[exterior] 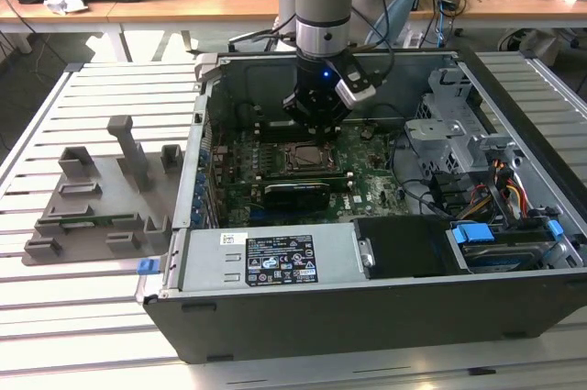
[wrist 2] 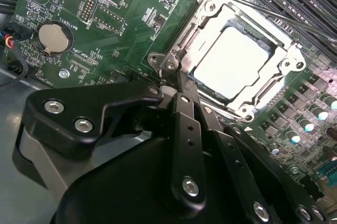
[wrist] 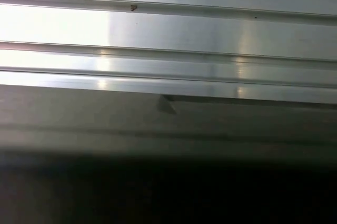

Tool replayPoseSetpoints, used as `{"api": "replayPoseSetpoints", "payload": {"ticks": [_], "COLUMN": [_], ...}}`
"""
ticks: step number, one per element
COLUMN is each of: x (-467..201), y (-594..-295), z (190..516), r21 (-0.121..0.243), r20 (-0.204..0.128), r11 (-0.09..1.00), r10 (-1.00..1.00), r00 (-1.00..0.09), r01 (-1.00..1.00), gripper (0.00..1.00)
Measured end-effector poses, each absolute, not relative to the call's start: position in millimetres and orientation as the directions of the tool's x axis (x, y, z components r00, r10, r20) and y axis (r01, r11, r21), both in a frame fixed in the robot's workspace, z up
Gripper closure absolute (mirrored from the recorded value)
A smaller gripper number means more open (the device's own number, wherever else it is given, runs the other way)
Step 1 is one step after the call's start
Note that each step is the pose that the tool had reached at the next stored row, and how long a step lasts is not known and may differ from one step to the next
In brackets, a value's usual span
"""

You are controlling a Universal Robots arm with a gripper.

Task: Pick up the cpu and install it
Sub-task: 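Install the first cpu locking lever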

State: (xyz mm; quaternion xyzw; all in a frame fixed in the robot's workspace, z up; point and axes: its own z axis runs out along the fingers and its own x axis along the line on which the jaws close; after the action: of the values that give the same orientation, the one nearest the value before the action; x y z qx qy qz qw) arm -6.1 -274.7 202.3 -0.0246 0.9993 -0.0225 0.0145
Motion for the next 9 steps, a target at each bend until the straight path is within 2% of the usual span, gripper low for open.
{"api": "replayPoseSetpoints", "payload": {"ticks": [9], "x": [-22.7], "y": [-274.7], "z": [204.6], "r21": [-0.016], "r20": [-0.038], "r11": [0.999], "r10": [-0.049], "r00": [-0.998], "r01": [-0.048], "gripper": [0.89]}}
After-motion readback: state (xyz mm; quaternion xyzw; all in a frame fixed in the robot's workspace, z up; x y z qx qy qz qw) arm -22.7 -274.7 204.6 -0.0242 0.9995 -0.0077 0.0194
